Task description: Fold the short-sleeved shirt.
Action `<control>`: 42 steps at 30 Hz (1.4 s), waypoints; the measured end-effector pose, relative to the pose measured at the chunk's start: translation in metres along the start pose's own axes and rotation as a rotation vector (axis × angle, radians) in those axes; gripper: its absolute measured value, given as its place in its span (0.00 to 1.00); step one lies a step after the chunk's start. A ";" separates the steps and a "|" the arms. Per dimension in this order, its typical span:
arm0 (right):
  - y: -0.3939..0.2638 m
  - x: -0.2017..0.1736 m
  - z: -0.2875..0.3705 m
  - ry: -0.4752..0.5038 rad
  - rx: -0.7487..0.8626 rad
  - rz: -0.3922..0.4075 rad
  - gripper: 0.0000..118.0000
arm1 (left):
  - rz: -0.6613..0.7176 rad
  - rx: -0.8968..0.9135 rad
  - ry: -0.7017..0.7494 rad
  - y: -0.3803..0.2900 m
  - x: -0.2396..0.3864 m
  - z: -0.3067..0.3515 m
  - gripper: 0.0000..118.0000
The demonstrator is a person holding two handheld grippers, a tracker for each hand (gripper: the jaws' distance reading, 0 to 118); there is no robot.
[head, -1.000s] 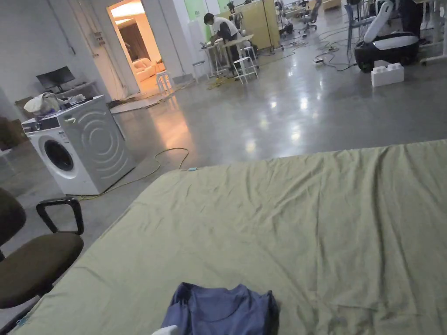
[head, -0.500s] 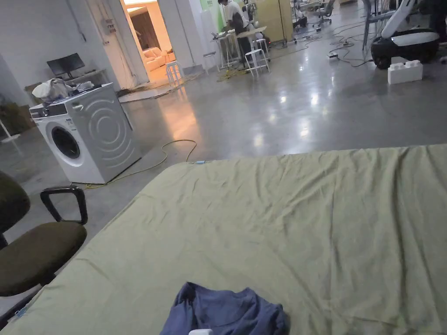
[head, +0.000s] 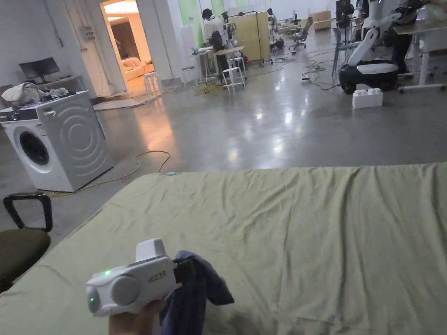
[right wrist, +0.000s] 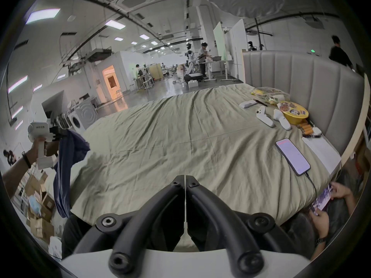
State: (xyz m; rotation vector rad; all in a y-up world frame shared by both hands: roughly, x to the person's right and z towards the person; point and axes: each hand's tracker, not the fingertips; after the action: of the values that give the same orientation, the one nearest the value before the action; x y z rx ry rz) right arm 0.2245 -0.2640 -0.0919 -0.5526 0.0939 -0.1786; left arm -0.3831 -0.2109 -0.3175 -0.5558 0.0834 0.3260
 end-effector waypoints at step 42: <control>0.038 -0.017 0.043 0.093 0.280 0.091 0.01 | -0.471 0.375 -0.174 -0.141 0.176 0.209 0.65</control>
State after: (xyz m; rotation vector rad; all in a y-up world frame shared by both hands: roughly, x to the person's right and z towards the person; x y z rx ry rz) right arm 0.2188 -0.2068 -0.0753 -0.2600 0.1808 -0.1263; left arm -0.1727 -0.1637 -0.0980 -0.1619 -0.1518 -0.1033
